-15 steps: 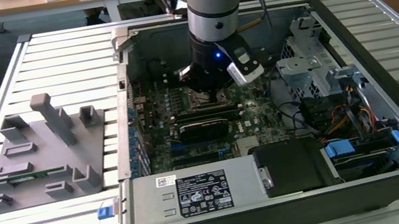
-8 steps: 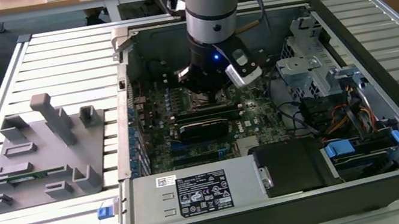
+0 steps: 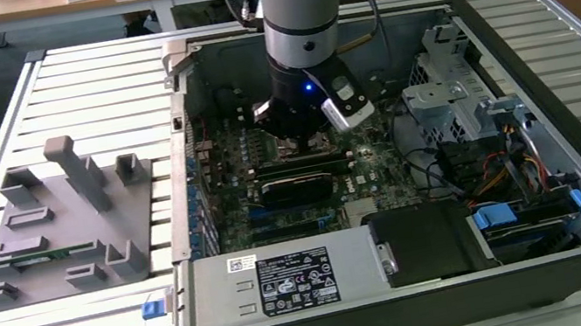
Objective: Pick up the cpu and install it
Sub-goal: 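Install the second cpu locking lever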
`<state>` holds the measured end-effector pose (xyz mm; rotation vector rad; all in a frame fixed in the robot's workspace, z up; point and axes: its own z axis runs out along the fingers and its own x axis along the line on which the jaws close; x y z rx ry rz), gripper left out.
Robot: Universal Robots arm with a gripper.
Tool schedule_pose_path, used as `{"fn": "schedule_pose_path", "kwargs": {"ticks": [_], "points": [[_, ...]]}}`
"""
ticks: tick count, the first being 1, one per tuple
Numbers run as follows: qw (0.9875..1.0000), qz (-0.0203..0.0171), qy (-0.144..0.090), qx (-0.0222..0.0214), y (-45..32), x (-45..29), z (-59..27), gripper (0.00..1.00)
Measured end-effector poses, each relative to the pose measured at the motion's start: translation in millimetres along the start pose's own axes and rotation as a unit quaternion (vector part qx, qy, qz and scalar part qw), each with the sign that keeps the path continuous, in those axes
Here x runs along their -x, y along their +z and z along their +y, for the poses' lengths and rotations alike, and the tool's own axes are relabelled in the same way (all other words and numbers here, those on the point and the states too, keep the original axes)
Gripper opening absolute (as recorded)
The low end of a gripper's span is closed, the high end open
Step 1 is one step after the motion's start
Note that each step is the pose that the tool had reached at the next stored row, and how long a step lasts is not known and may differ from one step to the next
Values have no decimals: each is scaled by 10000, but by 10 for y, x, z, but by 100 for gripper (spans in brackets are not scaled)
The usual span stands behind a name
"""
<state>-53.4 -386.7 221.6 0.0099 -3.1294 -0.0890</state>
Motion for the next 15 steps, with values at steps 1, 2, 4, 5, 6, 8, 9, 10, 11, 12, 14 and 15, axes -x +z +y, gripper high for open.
{"fn": "schedule_pose_path", "kwargs": {"ticks": [1, 2, 4, 5, 6, 8, 9, 10, 11, 12, 14, 15], "points": [[10000, -1, -1, 1, 1, 0, 0, 11], [10000, 0, -1, 1, 3, -1, -1, 11], [10000, 0, -1, 1, 5, -1, -1, 11], [10000, 0, -1, 1, 5, -1, -1, 11], [10000, 0, -1, 1, 5, -1, -1, 11], [10000, 0, -1, 4, 5, -1, -1, 11], [10000, 0, -1, 11, 6, -1, -1, 11], [10000, 0, -1, 18, 6, -1, -1, 11], [10000, 2, -1, 27, 9, -1, -1, 11], [10000, 5, -1, 34, 11, -1, -3, 11], [10000, 7, -1, 46, 17, -9, -12, 11], [10000, 7, -1, 54, 19, -17, -20, 11]]}}
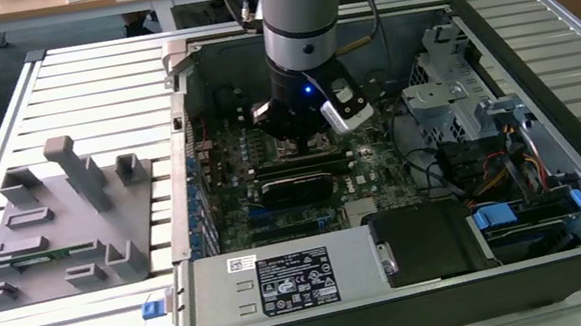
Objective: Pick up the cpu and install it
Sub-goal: 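Install the second cpu locking lever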
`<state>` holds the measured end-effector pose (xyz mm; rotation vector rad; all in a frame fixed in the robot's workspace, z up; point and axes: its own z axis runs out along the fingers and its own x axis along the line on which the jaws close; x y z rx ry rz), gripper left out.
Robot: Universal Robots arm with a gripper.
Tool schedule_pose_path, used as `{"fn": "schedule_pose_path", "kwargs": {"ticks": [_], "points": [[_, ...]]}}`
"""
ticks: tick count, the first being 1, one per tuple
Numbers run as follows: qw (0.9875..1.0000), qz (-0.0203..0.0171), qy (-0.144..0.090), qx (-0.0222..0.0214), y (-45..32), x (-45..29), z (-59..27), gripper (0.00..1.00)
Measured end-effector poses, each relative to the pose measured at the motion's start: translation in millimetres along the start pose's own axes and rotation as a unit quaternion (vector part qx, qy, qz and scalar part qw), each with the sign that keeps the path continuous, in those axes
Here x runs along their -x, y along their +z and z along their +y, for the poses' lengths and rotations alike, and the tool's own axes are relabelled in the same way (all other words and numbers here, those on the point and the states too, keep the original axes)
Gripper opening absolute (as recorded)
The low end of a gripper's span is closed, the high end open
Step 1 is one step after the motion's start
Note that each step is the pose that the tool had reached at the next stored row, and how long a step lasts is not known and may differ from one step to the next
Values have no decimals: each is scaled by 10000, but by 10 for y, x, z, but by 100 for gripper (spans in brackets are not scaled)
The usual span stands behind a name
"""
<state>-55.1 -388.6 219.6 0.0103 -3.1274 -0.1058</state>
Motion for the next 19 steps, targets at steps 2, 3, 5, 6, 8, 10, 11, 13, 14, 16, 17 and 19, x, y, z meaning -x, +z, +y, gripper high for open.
{"fn": "schedule_pose_path", "kwargs": {"ticks": [2, 3, 5, 6, 8, 10, 11, 13, 14, 16, 17, 19], "points": [[10000, 0, 0, 26, 2, -20, -16, 11], [10000, 0, -1, 48, 4, -26, -22, 11], [10000, 2, -2, 89, 9, -34, -30, 11], [9999, 3, -2, 105, 14, -38, -34, 11], [9999, 2, -1, 136, 23, -47, -41, 11], [9999, 2, -2, 164, 31, -55, -50, 11], [9998, 2, -3, 183, 34, -58, -53, 11], [9998, 2, -2, 212, 39, -60, -57, 11], [9998, 1, -2, 215, 42, -60, -58, 11], [9998, 2, -3, 215, 42, -60, -58, 11], [9998, 2, -2, 217, 43, -60, -59, 11], [9998, 2, -2, 220, 43, -60, -59, 11]]}}
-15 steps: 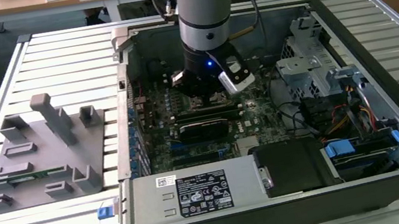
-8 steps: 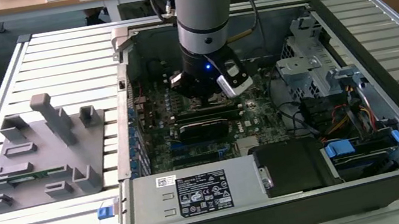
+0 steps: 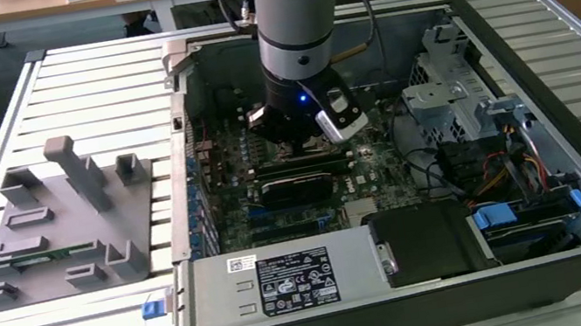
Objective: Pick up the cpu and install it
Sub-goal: 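Install the second cpu locking lever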
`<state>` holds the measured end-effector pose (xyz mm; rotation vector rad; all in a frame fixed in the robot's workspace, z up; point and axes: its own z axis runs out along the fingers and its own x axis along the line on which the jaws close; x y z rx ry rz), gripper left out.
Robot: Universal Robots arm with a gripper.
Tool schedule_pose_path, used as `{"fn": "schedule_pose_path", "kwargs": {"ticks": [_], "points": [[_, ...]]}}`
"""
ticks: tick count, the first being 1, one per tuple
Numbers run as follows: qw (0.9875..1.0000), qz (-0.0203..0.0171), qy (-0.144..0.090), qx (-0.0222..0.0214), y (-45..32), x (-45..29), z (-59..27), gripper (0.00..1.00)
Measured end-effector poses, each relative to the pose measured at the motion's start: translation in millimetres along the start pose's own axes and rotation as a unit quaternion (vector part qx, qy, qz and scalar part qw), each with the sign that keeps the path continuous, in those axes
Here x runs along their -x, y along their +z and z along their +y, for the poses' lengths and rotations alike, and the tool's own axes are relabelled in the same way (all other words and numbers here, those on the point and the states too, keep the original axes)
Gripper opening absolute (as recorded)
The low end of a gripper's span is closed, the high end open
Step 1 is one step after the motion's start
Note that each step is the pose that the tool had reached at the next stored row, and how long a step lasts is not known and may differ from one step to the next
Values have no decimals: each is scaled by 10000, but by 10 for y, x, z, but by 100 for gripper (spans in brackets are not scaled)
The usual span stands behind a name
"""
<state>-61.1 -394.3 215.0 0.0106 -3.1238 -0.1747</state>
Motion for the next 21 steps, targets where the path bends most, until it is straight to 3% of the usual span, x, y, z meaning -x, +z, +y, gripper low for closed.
{"fn": "schedule_pose_path", "kwargs": {"ticks": [12, 15, 21], "points": [[10000, 0, -1, 13, 13, 0, -10, 11], [10000, 3, -1, 50, 18, 0, -17, 11], [10000, 4, 0, 71, 32, -5, -48, 11]]}}
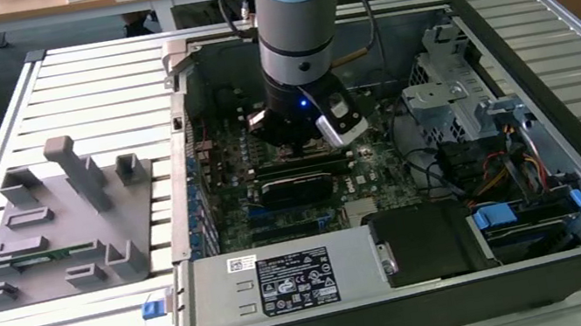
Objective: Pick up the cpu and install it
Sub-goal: 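Install the second cpu locking lever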
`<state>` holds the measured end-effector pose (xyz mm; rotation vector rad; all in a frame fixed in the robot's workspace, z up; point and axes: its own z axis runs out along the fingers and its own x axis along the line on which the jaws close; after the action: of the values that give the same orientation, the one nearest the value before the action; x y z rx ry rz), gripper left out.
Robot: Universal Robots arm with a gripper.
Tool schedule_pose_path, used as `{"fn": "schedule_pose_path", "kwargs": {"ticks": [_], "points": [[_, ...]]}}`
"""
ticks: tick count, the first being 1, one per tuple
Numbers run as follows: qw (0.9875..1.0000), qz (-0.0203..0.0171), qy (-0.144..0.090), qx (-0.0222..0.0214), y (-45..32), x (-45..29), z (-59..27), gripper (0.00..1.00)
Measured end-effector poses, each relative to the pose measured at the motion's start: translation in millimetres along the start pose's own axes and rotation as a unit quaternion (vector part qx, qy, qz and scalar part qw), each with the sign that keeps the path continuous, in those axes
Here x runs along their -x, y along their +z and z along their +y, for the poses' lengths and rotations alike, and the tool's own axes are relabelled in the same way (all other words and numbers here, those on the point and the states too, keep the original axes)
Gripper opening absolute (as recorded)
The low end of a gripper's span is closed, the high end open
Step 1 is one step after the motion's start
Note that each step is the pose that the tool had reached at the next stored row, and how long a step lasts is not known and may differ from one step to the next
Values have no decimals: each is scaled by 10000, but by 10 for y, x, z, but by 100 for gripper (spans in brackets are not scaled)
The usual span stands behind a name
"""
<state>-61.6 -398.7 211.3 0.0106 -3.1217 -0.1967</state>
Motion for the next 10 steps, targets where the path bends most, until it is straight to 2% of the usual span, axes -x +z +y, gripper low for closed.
{"fn": "schedule_pose_path", "kwargs": {"ticks": [6, 10], "points": [[10000, 0, -1, 47, -1, -30, -53, 11], [9999, -1, -2, 104, 0, -78, -71, 11]]}}
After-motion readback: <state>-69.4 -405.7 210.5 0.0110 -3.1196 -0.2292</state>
